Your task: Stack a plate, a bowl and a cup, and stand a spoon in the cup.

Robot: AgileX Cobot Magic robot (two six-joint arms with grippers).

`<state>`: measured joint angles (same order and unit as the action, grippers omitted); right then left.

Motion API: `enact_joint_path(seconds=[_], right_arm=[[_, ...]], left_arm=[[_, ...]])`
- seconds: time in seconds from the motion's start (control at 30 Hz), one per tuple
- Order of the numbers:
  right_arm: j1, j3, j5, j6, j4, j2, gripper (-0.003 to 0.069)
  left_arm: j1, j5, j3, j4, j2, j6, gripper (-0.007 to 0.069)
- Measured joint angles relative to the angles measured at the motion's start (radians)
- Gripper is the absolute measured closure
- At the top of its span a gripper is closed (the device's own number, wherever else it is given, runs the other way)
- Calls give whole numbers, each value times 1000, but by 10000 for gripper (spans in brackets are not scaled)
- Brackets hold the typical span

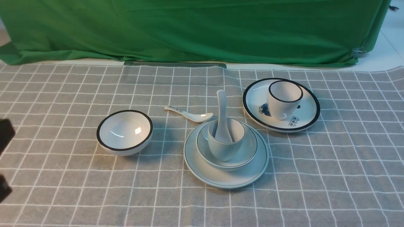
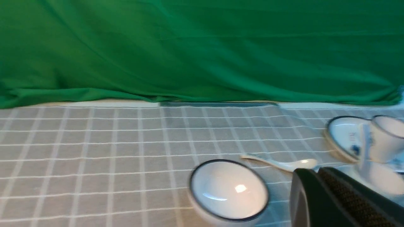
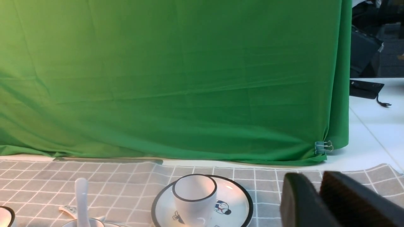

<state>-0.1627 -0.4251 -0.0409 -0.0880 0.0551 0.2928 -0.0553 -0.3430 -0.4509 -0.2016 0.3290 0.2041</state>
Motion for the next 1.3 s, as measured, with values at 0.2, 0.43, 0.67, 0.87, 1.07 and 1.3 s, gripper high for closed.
enact_joint_path(seconds=[0.2,0.43,0.67,0.87,1.07,1.3], right_arm=[[0,0,0,0,0,0,515],[0,0,0,-1,0,0,501],[0,0,0,0,0,0,484],[0,0,0,0,0,0,471],[0,0,0,-1,0,0,466],[0,0,0,0,0,0,454]], left_arm=[[122,84,248,32,-200,0,613],[137,129,453,59,-308,0,612],[137,122,458,78,-316,0,608],[137,122,458,81,-316,0,607],[137,122,458,86,-316,0,607],[137,122,458,89,-316,-2,607]])
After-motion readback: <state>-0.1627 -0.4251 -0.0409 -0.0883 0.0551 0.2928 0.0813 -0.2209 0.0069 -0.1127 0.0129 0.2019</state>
